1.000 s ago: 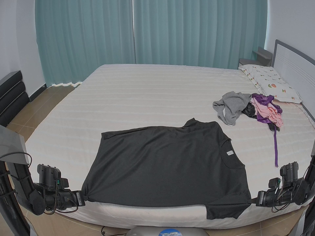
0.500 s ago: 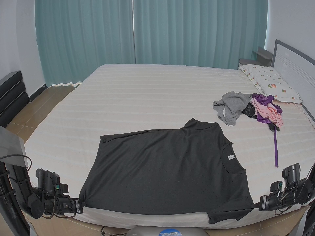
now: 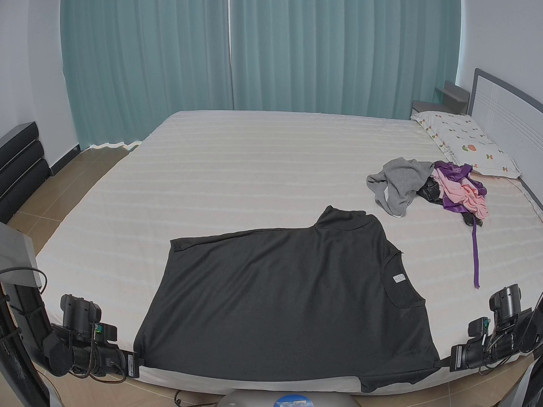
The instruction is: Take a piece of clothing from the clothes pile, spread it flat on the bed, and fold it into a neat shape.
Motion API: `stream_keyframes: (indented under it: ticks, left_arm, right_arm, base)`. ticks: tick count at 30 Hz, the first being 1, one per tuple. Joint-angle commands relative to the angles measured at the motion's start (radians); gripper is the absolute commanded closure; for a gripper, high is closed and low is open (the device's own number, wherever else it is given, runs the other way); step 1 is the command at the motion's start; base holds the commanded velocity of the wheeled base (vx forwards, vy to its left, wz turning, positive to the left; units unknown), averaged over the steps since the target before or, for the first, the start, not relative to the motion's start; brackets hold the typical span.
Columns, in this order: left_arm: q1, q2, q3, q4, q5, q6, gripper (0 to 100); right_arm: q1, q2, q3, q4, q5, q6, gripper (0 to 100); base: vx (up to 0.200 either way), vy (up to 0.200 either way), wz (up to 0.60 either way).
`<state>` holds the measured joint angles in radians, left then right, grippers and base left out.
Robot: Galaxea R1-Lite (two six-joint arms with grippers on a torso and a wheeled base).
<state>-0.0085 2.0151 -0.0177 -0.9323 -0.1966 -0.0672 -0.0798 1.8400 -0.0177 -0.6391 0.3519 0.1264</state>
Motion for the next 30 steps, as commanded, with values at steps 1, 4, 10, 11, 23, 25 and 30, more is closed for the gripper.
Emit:
stream_keyframes:
  ticks: [1,4,10,11,23,25,30]
  left_arm:
    - [0.002,-0.027,0.015,0.035,0.0,0.027,100]
    - [0.005,-0.056,0.015,0.075,0.0,0.046,100]
    - [0.007,-0.091,0.015,0.153,0.0,0.101,100]
    - [0.005,-0.093,0.015,0.161,0.0,0.107,100]
    - [0.001,-0.182,-0.004,0.276,0.043,0.142,100]
    - [0.002,-0.187,-0.018,0.274,0.045,0.138,100]
    - [-0.001,-0.236,-0.079,0.274,0.045,0.018,100]
  right_arm:
    - [0.0,-0.056,0.018,0.035,0.001,-0.024,100]
    - [-0.008,-0.079,0.018,0.067,0.001,-0.045,100]
    - [-0.041,-0.108,0.018,0.105,0.001,-0.099,100]
    - [-0.048,-0.113,0.018,0.113,0.001,-0.108,100]
    - [-0.058,-0.212,0.018,0.197,0.007,-0.152,100]
    - [-0.058,-0.214,0.018,0.184,0.009,-0.152,100]
    - [-0.057,-0.225,-0.002,0.11,0.015,-0.139,100]
  base:
    - [0.0,0.0,0.0]
    - [0.0,0.0,0.0]
    - [0.0,0.0,0.0]
    - [0.0,0.0,0.0]
    - [0.0,0.0,0.0]
    - [0.0,0.0,0.0]
    - [0.0,0.0,0.0]
